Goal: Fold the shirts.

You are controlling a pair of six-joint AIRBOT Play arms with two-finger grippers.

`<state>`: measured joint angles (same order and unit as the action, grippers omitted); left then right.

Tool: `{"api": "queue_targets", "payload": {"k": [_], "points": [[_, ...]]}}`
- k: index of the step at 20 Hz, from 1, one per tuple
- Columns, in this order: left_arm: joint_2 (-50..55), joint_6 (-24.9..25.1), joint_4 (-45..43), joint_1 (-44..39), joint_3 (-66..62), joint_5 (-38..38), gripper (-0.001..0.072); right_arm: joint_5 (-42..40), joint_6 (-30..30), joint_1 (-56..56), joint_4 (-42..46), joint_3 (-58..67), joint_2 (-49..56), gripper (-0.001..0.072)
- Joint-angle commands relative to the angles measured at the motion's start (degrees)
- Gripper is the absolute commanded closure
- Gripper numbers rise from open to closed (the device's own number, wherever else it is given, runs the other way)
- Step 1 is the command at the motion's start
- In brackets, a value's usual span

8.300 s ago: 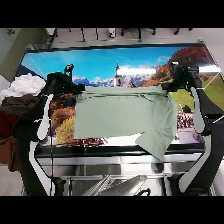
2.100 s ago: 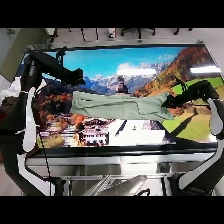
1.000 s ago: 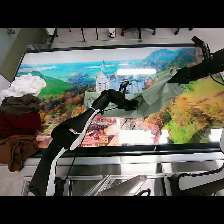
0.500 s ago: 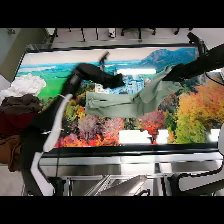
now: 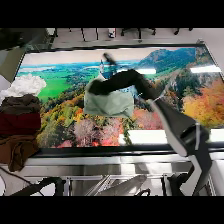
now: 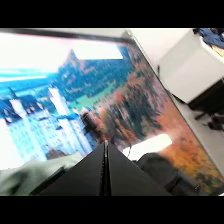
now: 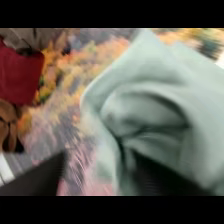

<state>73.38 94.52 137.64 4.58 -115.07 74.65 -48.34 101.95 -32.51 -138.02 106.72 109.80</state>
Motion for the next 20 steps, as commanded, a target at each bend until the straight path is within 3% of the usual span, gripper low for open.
{"api": "queue_targets", "payload": {"k": [1, 3, 7, 12, 13, 15, 20], "points": [[-8.9, 4.26, -0.15, 4.72, 6.93, -0.9, 0.0681, 23.8, -2.56, -10.6, 2.23, 0.04, 6.75, 0.0096], [-12.11, 5.09, -0.11, 5.7, 12.48, -2.51, 0.0681, 19.23, -5.27, -6.29, 2.4, 0.07, 5.03, 0.0096], [-16.37, 5.79, -0.13, 6.54, 19.96, -5.55, 0.0681, -5.2, -8.31, 9.77, 7.06, 0.07, -2.84, 0.0096], [-18.62, 5.95, -0.09, 6.51, 21.22, -5.49, 0.068, -26.23, -15.39, 25.53, 20.76, -2.67, -6.56, 0.0087], [-19.15, 5.95, -0.13, 6.51, 21.22, -5.29, 0.0681, -27.08, -15.13, 26.25, 20.94, -6.05, -6.56, 0.001], [-19.63, 5.92, -0.04, 6.47, 21.22, -5.03, 0.0681, -24.9, -13.92, 26.32, 19.37, -12.39, -5.6, 0.0005], [-19.56, 5.86, -0.11, 2.97, 21.22, -5.05, 0.068, -21.14, -7.34, 25.44, 2.86, -15.19, 2.99, 0.0006]]}}
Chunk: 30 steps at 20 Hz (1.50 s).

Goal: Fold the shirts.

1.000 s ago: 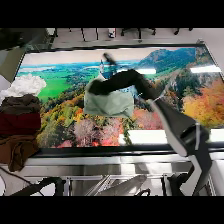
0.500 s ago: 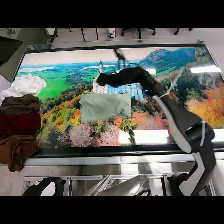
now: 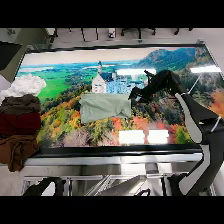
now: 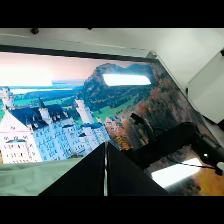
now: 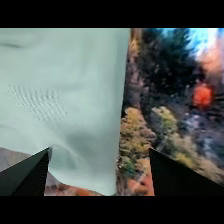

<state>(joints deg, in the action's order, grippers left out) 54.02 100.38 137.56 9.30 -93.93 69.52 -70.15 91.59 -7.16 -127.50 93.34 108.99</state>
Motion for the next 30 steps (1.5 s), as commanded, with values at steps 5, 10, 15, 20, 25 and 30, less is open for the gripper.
{"api": "queue_targets", "payload": {"k": [5, 10, 15, 20, 25, 30], "points": [[-0.2, 0.0, -0.07, -4.92, 0.09, 0.04, 0.0681, 4.28, 3.17, -2.38, -7.85, -1.77, 5.9, 0.0179], [-0.2, 0.0, -0.04, -5.09, 0.09, 0.04, 0.068, 4.48, 5.77, -1.33, -10.08, 1.6, 3.54, 0.069], [-0.17, 0.0, -0.07, -5.09, 0.09, -0.09, 0.0681, 4.17, 3.72, 13.25, -7.06, 4.52, -5.84, 0.0691], [0.11, 0.02, -0.07, -5.09, 0.11, -0.59, 0.0681, 0.11, -2.6, 34.34, 8.46, -0.59, -14.8, 0.0691], [2.73, 0.0, 0.0, -5.55, 0.11, -0.42, 0.0681, 1.01, -3.15, 52.98, 15.28, -19.23, -26.71, 0.0691], [7.32, 0.02, 0.0, -12.09, 0.09, -1.68, 0.0681, 13.6, -3.85, 61.4, 15.82, -46.03, -38.88, 0.0691]]}}
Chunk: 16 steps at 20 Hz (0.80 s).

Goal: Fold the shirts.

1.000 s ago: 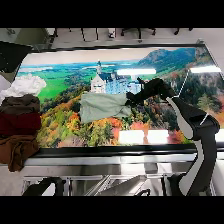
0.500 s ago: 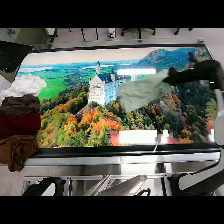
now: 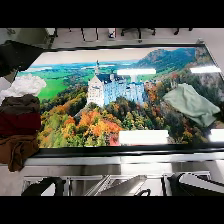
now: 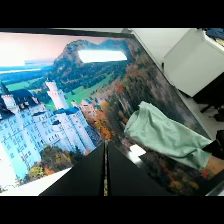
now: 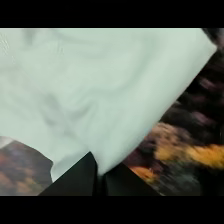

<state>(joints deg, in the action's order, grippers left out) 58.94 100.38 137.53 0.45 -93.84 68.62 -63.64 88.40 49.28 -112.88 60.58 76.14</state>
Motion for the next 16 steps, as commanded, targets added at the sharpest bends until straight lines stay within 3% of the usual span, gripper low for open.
{"api": "queue_targets", "payload": {"k": [1, 6, 7, 8, 9, 13, 15, 16], "points": [[3.43, 0.02, 0.0, -4.85, 0.0, -1.18, 0.0681, 8.24, -0.61, 4.96, 1.22, -16.06, -6.32, 0.0691], [7.69, 0.04, 0.0, -11.06, -0.04, -1.16, 0.0681, 5.92, -0.59, 4.5, 0.83, -19.76, -6.8, 0.0688], [8.22, 0.04, 0.0, -11.87, -0.04, -1.07, 0.0681, 4.11, -0.59, 4.48, 0.76, -19.74, -7.04, 0.0583], [8.48, 0.04, -0.02, -12.55, -0.02, -1.01, 0.0681, 2.47, -0.57, 4.48, 0.83, -19.71, -7.19, 0.0311], [8.5, 0.04, -0.04, -13.18, -0.02, -1.18, 0.0681, 0.76, -0.09, 4.5, 1.22, -19.45, -7.19, 0.0229], [7.43, 0.02, 0.0, -12.52, -0.04, -0.7, 0.0681, -12.28, -0.81, 4.57, 9.51, -10.56, -8.44, 0.0234], [5.84, 0.0, 0.02, -10.99, -0.04, -0.79, 0.0681, -18.14, -1.86, 4.55, 11.67, -1.33, -10.82, 0.0371], [4.94, -0.02, 0.02, -9.86, -0.04, -0.7, 0.0681, -18.58, -2.95, 4.13, 9.99, 3.04, -12.68, 0.037]]}}
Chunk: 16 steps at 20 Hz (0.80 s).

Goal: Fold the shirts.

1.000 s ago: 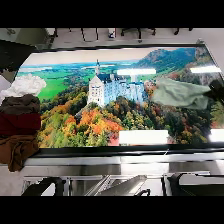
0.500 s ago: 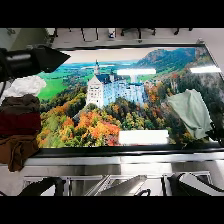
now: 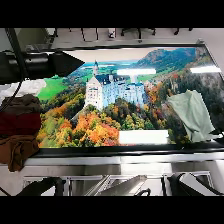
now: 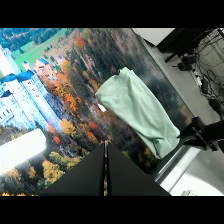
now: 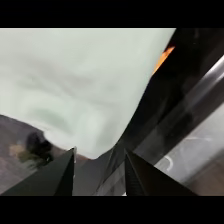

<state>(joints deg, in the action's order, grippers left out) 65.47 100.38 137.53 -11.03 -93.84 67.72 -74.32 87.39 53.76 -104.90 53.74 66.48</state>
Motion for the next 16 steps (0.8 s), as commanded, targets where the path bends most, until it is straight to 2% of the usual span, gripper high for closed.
{"api": "queue_targets", "payload": {"k": [1, 2, 3, 6, 9, 12, 16], "points": [[-2.56, -0.31, 0.02, 2.73, -0.04, 0.5, 0.0681, -6.99, -1.88, -1.33, -1.03, 13.18, -4.83, 0.0373], [-3.61, -0.57, 0.0, 3.82, -0.04, 1.29, 0.0681, -5.75, -0.31, -3.17, -5.33, 15.74, -6.78, 0.055], [-4.7, -0.61, -0.02, 4.81, -0.02, 2.4, 0.0681, -4.26, 2.62, -5.64, -9.57, 16.85, -8.63, 0.0664], [-7.02, -3.02, -0.22, 5.7, 0.02, 5.2, 0.0681, 1.14, 4.15, -18.08, -12.33, 16.9, -13.29, 0.0688], [-10.78, -8.09, -7.1, 1.9, 4.04, 5.22, 0.0681, 4.96, 5.44, -33.7, -11.87, 13.81, -16.55, 0.0689], [-18.03, -13.6, -15.52, -7.06, 19.28, 1.05, 0.0681, 10.49, 5.62, -48.06, -10.73, 3.82, -20.06, 0.0689], [-26.12, -21.2, -17.9, -16.85, 40.41, -9.09, 0.0681, 16.22, 5.62, -58.99, -10.86, -7.06, -21.66, 0.0689]]}}
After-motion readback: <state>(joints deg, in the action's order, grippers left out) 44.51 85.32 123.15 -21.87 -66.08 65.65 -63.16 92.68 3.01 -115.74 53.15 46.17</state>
